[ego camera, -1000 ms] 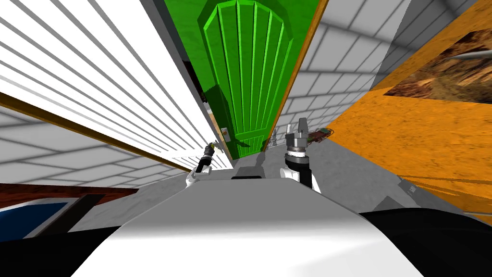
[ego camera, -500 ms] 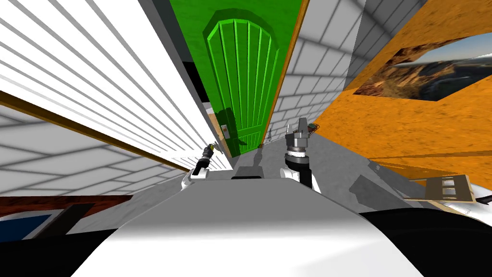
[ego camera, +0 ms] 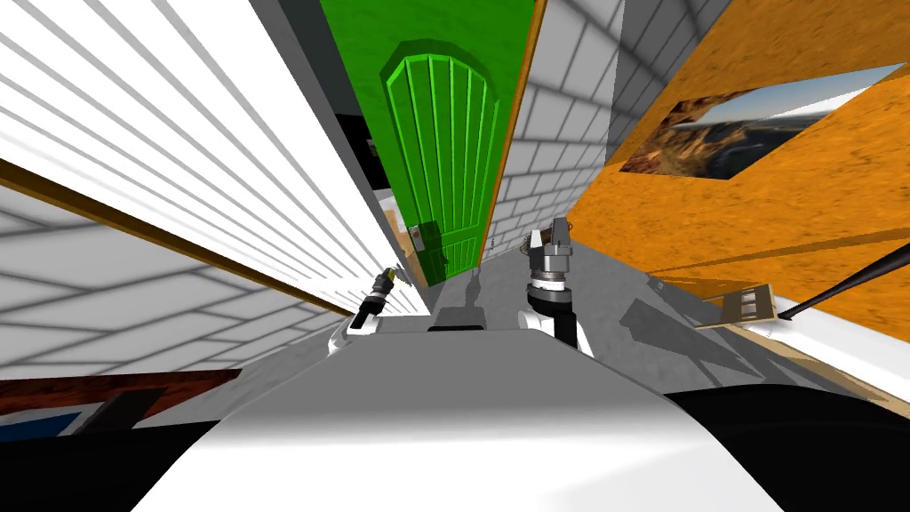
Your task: Pull the door open
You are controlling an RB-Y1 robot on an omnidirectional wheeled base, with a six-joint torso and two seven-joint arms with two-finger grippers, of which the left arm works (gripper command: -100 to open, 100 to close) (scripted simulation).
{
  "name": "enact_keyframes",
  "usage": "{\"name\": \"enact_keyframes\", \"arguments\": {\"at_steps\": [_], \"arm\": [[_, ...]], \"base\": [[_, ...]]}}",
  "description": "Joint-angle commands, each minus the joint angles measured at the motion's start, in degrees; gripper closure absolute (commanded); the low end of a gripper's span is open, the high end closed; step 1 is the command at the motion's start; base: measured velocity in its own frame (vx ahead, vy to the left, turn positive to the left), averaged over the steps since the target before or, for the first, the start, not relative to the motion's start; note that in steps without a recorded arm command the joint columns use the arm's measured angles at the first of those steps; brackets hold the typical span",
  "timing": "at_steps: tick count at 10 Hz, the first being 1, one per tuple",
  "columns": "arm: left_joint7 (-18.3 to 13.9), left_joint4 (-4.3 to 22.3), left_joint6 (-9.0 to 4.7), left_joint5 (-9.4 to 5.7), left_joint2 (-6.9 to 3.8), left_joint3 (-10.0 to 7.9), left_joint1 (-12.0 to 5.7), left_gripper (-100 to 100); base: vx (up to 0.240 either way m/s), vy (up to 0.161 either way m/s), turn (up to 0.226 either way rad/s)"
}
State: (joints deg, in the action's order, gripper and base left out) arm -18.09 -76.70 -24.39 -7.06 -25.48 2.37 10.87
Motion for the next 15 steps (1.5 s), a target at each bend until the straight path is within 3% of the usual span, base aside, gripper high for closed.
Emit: {"name": "enact_keyframes", "arguments": {"at_steps": [1, 4, 6, 7, 8, 15], "arm": [[-1.1, -0.7, -1.30, -0.03, -1.29, 0.99, 1.35, 100], [-3.2, -2.1, -3.95, -0.20, -4.16, 2.61, 4.01, 100], [-4.2, -2.7, -5.16, -0.27, -5.49, 3.36, 5.23, 100], [-3.7, -2.2, -4.61, -0.24, -5.09, 2.96, 4.77, 100], [-4.5, -2.1, -5.89, -0.20, -6.10, 3.59, 5.69, 100], [-7.7, -2.0, -11.39, -0.24, -10.55, 5.61, 8.36, 100]], "base": [[-0.217, 0.092, -0.137], [-0.244, 0.100, -0.154], [-0.205, 0.080, -0.099], [-0.083, 0.032, -0.001], [-0.151, 0.082, -0.111], [-0.213, 0.104, -0.151]]}}
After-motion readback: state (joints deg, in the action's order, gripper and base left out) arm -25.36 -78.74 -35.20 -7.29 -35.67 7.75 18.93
